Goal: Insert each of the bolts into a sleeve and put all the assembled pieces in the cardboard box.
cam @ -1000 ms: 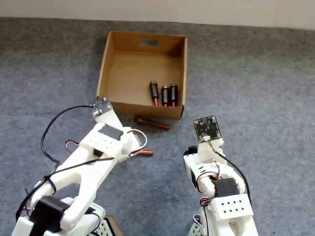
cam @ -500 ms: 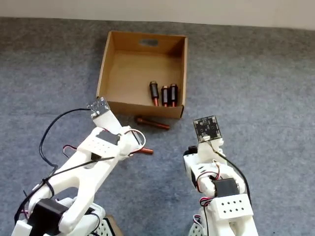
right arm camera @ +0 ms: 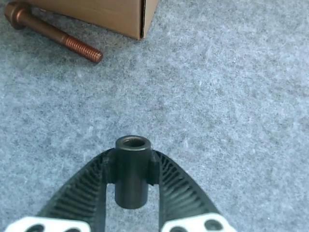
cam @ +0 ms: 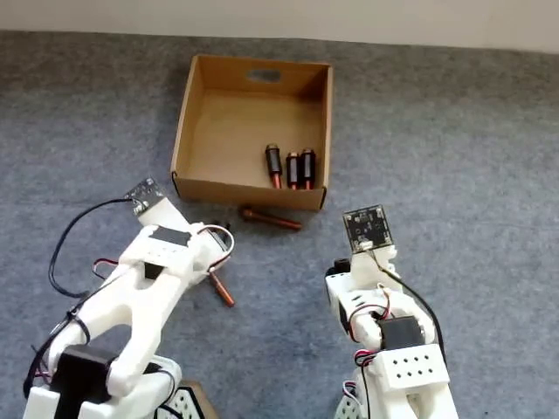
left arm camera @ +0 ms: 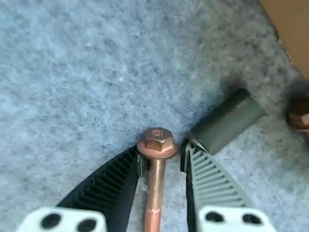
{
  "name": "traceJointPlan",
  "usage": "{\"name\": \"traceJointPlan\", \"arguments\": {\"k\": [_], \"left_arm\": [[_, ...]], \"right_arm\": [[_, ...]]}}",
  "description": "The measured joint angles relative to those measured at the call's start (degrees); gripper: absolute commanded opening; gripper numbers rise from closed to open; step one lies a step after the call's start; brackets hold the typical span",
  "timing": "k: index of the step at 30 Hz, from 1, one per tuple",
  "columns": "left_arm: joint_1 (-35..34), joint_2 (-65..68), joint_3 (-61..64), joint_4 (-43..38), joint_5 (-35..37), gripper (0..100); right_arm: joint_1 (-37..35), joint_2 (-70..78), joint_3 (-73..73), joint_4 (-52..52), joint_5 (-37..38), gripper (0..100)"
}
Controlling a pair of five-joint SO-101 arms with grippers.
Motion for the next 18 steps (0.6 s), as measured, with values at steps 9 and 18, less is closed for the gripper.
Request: {"name": "traceJointPlan", "arguments": {"k": [9,18], "left_arm": [[0.0,0.0,-0.1,0.6,-5.6,14],[-1.1,0.1,-5.4,15.0,-13.4,2]], "right_arm": [[0.0,0.0,0.0,0.0,0.0,0.6],[0.0,0.0,0.0,0.0,0.0,0.6]]}}
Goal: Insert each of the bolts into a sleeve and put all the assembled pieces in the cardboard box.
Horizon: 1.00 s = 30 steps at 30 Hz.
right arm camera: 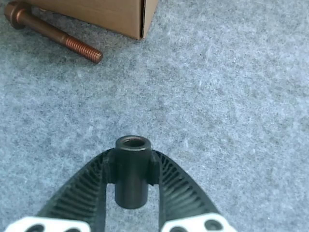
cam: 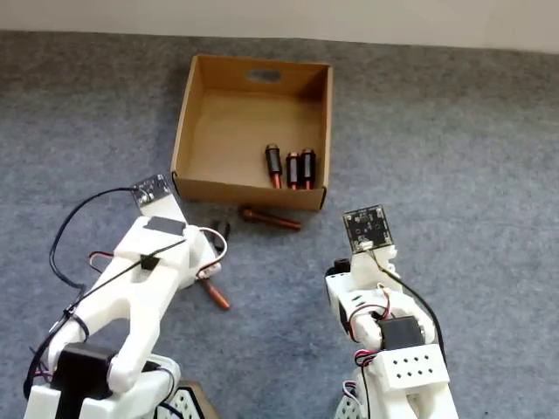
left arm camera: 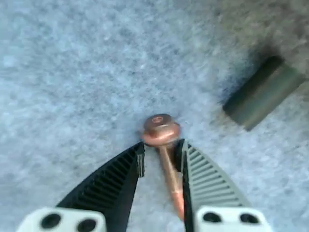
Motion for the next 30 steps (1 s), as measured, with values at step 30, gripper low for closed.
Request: {"name": "traceJointPlan", "arguments": {"k": [30], "left_arm": [[14.3,0.1,-0.9,-7.0,-55.0,2]], "right_arm": [[0.0,0.0,0.0,0.0,0.0,0.6]]}}
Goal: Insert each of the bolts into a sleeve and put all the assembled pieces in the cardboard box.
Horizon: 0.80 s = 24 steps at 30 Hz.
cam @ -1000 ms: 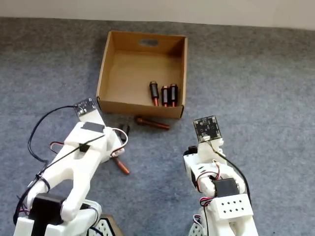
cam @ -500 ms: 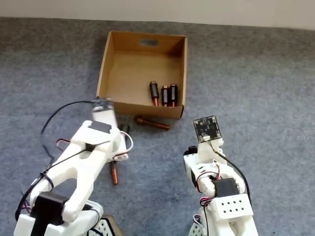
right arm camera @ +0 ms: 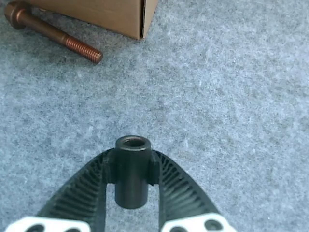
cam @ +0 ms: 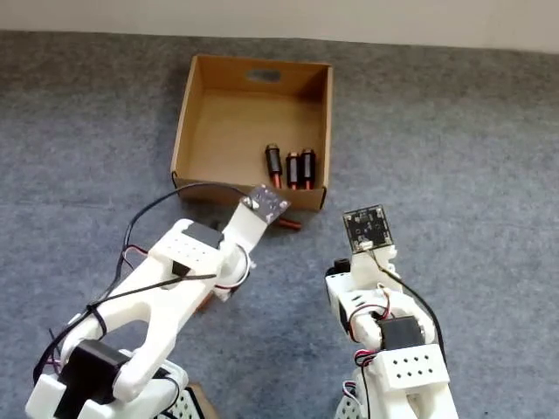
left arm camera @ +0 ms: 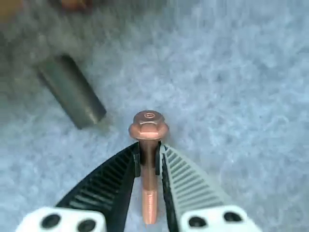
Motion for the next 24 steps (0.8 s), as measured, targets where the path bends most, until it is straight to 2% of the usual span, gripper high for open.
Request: {"name": "traceJointPlan", "arguments": {"k": [7,12,15,24], "left_arm": [[0.0,0.0,0.0,-1.8,0.0,3],[0.0,0.0,0.0,-2.2,4.6,15],[0.1,0.0,-0.1,-2.2,6.7,14],[0.1,0.0,0.2,-5.1,6.9,13]], "right_arm": [[0.0,0.0,0.0,0.0,0.0,0.6],[0.0,0.0,0.0,0.0,0.0,0.6],[0.0,0.0,0.0,0.0,0.0,0.6],[0.0,0.0,0.0,0.0,0.0,0.6]]}}
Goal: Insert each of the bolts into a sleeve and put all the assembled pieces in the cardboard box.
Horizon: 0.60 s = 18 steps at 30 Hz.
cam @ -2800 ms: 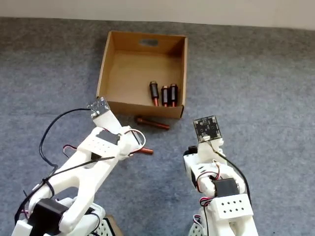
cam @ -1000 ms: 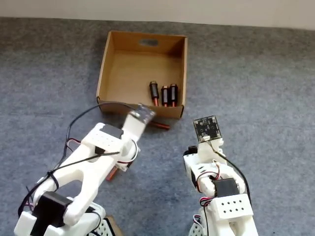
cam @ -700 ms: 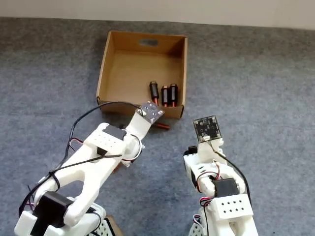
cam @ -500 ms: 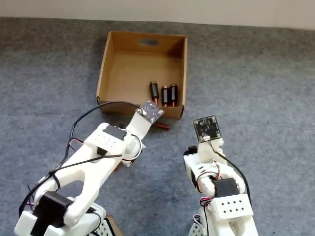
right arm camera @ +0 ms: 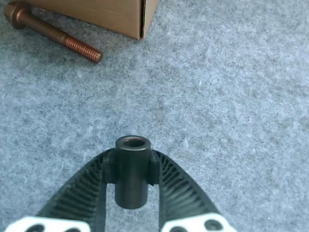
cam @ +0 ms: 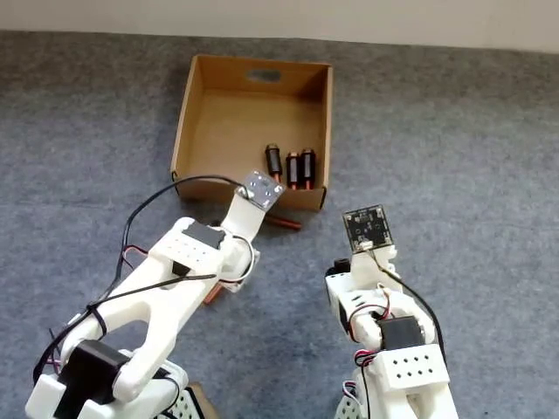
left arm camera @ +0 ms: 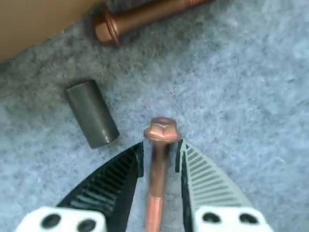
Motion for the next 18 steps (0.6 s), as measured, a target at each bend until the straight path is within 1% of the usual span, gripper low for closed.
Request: {"name": "traceJointPlan", "arguments": {"k": [2,6,18], "left_arm": [[0.0,0.0,0.8,-2.0,0.1,13],[0.0,0.0,0.9,-2.9,0.3,13],[3.8,0.0,1.0,-1.7,0.4,13]], "right_arm": [[0.0,0.0,0.0,0.0,0.0,0.6],[0.0,0.0,0.9,0.0,0.0,0.6],[0.0,0.0,0.9,-0.1,0.0,0.6]]}}
